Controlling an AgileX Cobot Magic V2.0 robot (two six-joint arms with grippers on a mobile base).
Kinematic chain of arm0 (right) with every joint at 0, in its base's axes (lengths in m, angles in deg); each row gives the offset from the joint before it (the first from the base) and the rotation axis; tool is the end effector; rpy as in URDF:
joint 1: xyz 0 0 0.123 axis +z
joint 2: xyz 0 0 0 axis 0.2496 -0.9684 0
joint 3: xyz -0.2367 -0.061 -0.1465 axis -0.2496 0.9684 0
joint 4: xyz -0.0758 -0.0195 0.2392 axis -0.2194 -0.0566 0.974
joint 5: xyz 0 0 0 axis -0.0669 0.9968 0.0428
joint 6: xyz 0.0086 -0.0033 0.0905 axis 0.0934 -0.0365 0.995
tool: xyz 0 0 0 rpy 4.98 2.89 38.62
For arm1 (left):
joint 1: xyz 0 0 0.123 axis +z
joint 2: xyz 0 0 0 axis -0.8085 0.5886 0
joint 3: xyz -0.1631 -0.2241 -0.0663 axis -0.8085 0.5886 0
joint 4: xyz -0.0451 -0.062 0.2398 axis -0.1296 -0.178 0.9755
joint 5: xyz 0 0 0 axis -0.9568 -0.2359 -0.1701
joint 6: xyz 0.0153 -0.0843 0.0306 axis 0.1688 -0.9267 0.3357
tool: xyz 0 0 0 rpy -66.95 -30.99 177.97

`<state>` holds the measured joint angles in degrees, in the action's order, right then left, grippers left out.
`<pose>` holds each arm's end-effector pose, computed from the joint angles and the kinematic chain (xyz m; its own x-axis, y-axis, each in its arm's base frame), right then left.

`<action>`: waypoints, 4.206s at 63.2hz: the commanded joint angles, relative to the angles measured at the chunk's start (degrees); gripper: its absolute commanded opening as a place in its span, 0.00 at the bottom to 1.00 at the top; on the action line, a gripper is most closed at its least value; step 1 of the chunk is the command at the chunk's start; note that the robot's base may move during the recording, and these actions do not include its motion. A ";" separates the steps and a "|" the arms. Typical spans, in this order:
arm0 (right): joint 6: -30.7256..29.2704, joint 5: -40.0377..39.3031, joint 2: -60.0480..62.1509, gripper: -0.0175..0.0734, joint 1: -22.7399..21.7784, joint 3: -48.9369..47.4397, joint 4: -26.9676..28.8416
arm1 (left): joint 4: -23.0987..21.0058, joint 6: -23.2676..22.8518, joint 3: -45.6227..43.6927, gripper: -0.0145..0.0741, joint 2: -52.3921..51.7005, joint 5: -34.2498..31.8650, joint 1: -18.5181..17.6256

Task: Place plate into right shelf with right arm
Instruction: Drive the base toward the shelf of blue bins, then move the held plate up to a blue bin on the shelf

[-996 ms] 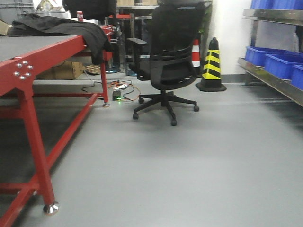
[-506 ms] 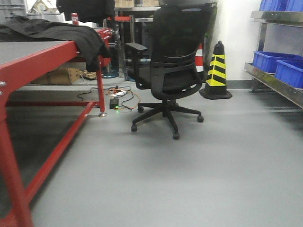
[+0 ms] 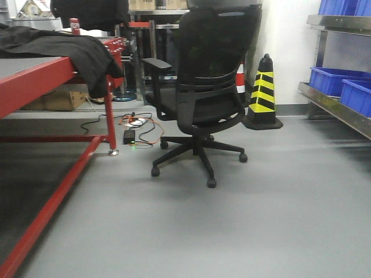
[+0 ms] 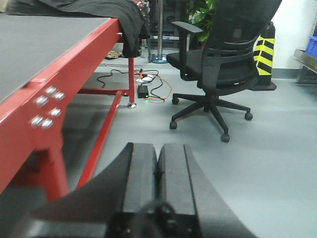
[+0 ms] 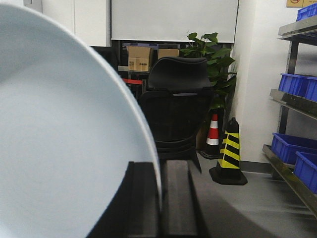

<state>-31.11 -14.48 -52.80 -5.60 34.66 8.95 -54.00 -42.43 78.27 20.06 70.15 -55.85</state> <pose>0.0593 0.0091 0.3368 0.2021 0.0579 -0.9776 -0.1571 0.9872 0.0260 0.0560 -0.0027 0.1908 -0.0659 0.0140 -0.9977 0.0425 0.9990 0.0112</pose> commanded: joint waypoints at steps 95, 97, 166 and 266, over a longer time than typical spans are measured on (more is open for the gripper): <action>-0.52 -5.74 -0.44 0.25 -0.33 -1.68 -0.59 | -0.24 0.16 0.48 0.11 -0.09 -4.84 -0.35; -0.52 -5.74 -0.44 0.25 -0.33 -1.68 -0.59 | -0.24 0.16 0.48 0.11 -0.09 -4.84 -0.35; -0.52 -5.74 -0.44 0.25 -0.33 -1.68 -0.59 | -0.24 0.16 0.48 0.11 -0.09 -4.84 -0.35; 0.56 -3.98 -1.07 0.25 -0.38 -4.56 1.39 | -0.24 0.16 0.48 0.11 -0.09 -4.84 -0.35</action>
<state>-31.00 -13.98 -52.80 -5.70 34.33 9.21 -54.00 -42.43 78.27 20.06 70.15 -55.85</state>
